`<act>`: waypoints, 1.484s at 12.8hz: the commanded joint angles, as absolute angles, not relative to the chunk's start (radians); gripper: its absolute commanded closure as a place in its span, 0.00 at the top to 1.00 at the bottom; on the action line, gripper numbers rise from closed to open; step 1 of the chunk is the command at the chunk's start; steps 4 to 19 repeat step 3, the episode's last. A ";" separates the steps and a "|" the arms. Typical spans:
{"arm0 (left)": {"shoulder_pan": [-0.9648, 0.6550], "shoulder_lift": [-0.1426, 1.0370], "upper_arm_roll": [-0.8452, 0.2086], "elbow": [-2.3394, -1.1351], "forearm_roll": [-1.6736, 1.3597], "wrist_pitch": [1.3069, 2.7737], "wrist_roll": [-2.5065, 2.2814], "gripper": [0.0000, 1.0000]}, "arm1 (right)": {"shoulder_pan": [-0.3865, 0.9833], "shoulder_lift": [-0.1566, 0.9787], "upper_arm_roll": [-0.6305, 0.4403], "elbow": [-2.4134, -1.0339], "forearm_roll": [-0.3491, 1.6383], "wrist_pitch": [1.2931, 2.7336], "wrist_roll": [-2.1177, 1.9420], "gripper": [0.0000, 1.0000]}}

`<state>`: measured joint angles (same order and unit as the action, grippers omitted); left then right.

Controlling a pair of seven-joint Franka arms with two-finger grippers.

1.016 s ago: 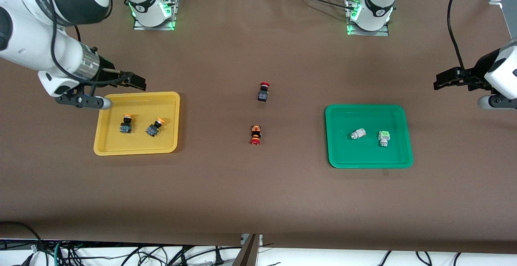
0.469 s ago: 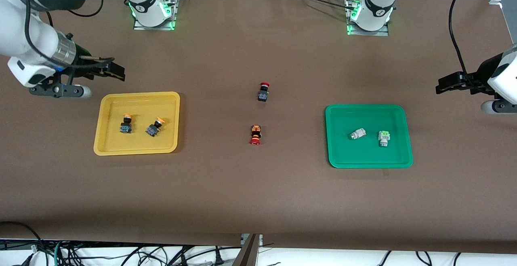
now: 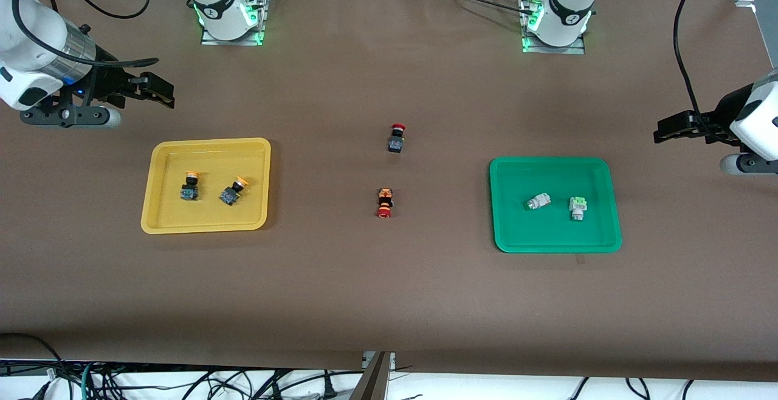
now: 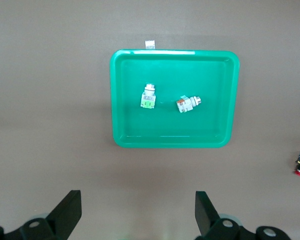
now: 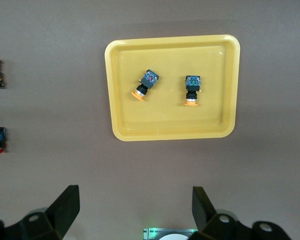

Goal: Place green and yellow buttons in trays

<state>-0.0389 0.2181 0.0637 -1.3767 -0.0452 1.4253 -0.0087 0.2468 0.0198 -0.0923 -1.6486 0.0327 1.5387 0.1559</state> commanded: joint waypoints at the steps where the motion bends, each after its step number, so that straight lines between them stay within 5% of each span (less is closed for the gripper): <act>1: -0.037 0.238 0.069 -1.335 -0.066 1.399 -0.009 1.00 | 0.229 0.032 -0.071 -1.608 0.018 1.526 0.143 0.99; 19: -0.037 0.238 0.069 -1.335 -0.066 1.399 -0.009 1.00 | 0.230 0.032 -0.069 -1.608 0.018 1.526 0.144 0.99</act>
